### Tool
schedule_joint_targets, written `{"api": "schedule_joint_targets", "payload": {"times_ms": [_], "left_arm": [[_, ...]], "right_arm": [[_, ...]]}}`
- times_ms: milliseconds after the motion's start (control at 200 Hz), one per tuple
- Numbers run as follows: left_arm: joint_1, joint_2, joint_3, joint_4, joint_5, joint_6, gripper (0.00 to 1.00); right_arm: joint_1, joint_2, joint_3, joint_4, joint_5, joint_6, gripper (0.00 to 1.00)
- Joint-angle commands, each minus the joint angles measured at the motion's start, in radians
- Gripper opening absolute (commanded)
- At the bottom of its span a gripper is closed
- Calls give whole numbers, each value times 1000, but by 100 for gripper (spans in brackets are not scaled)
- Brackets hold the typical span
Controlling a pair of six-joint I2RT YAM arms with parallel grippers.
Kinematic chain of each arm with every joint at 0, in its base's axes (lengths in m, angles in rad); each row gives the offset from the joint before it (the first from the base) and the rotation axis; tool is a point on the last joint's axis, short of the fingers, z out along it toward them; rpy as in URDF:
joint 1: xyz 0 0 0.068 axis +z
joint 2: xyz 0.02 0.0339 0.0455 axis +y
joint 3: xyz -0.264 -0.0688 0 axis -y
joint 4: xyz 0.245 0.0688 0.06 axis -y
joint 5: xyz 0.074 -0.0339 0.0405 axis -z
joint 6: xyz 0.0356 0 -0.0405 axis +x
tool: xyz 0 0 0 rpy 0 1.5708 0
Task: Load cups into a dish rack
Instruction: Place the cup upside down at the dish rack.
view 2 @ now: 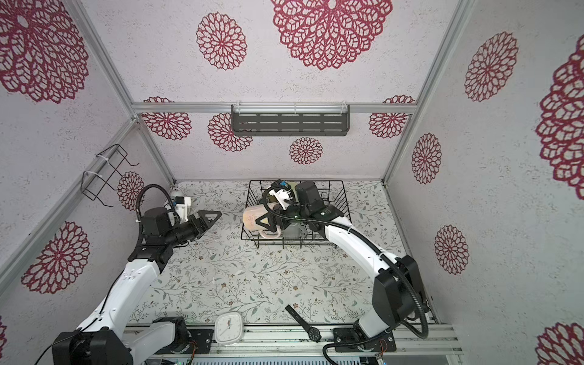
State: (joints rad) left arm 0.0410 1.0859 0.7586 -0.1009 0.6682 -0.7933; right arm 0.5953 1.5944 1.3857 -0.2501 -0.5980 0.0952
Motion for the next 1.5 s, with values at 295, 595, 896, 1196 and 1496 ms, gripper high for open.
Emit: {"api": "schedule_joint_targets", "payload": {"times_ms": [295, 595, 896, 1196, 1496], "left_arm": [[54, -86, -19, -94, -130, 71, 83], [55, -132, -2, -202, -254, 120, 85], [55, -144, -7, -240, -323, 138, 86], [56, -132, -13, -230, -321, 138, 87], [56, -133, -6, -240, -335, 133, 88]], "right_arm": [[6, 234, 429, -373, 203, -281, 35], [72, 422, 678, -632, 367, -374, 35], [107, 543, 843, -756, 456, -376, 38], [132, 633, 929, -839, 549, -358, 41], [149, 674, 948, -841, 560, -358, 51]]}}
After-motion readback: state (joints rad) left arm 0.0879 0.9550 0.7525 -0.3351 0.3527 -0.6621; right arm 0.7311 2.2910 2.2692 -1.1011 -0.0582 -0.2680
